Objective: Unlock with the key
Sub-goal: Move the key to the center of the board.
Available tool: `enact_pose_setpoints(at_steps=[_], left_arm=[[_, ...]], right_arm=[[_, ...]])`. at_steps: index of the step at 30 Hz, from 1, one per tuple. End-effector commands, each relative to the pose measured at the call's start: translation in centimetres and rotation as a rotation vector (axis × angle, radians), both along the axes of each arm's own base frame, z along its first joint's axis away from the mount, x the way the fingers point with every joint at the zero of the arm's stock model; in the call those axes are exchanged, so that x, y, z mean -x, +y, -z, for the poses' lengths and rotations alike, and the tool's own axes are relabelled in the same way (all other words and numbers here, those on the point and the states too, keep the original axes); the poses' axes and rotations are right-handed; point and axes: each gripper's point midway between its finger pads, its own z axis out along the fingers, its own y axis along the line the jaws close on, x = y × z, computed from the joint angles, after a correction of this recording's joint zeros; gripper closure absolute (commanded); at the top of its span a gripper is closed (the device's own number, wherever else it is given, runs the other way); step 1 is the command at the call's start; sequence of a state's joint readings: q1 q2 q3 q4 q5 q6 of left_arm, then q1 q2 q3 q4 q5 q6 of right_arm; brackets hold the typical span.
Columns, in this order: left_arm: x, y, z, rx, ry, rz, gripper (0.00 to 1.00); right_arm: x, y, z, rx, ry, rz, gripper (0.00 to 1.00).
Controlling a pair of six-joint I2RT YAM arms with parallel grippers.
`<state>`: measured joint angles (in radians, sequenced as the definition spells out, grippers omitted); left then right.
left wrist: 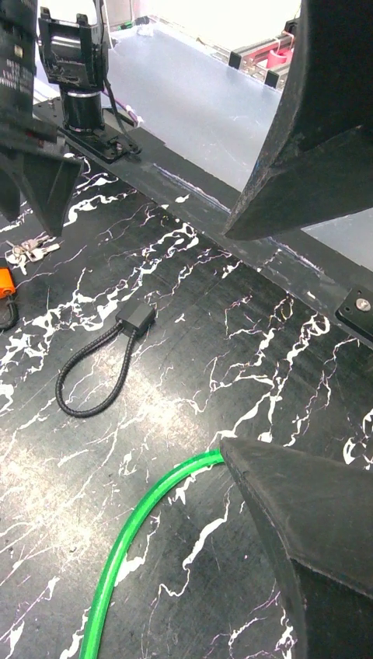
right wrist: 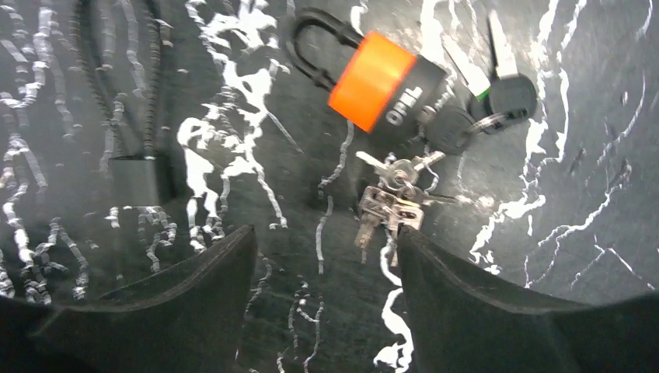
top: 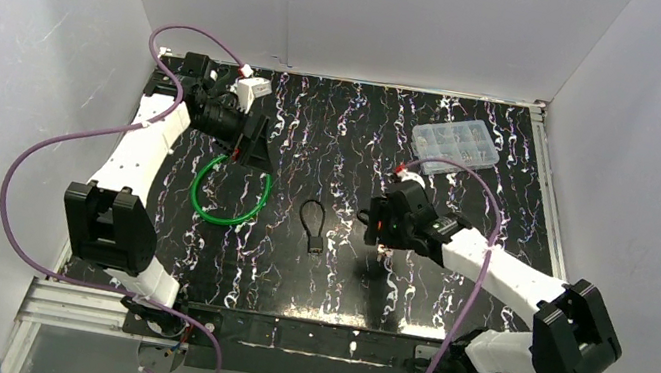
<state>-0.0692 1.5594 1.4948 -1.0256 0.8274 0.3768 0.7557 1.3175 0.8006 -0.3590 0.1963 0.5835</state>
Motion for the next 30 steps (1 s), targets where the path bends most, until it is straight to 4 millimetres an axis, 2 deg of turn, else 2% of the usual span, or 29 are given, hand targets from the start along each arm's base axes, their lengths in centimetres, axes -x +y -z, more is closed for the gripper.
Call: enact_pose_setpoints(at_steps=[1, 7, 11, 15, 19, 22, 27, 30], left_arm=[[1.2, -0.8, -1.9, 0.055, -0.027, 0.023, 0.02], [1.2, -0.9, -2.0, 0.066, -0.019, 0.024, 0.02], [1.2, -1.0, -2.1, 0.071, -0.017, 0.022, 0.02], [1.1, -1.0, -2.2, 0.073, -0.013, 0.018, 0.02], [1.0, -1.0, -2.4, 0.073, -0.021, 0.018, 0.02], [1.1, -1.0, -2.4, 0.072, -0.019, 0.017, 0.02], [1.5, -0.9, -2.3, 0.069, -0.021, 0.019, 0.01], [1.6, -1.0, -2.4, 0.072, -0.024, 0.019, 0.01]], right_arm=[[-0.8, -2.1, 0.9, 0.010, -0.006, 0.122, 0.30], [-2.2, -3.5, 2.9, 0.032, 0.006, 0.186, 0.38], [-3.0, -3.3, 3.8, 0.046, 0.003, 0.195, 0.46], [-3.7, -3.0, 4.6, 0.058, 0.009, 0.201, 0.48], [-3.7, -3.1, 5.8, 0.088, 0.035, 0.204, 0.56], [-3.2, -3.3, 6.2, 0.095, 0.052, 0.209, 0.68], [-0.8, -3.1, 6.0, 0.095, 0.058, 0.188, 0.78], [1.2, -2.2, 5.8, 0.079, 0.069, 0.162, 0.82]])
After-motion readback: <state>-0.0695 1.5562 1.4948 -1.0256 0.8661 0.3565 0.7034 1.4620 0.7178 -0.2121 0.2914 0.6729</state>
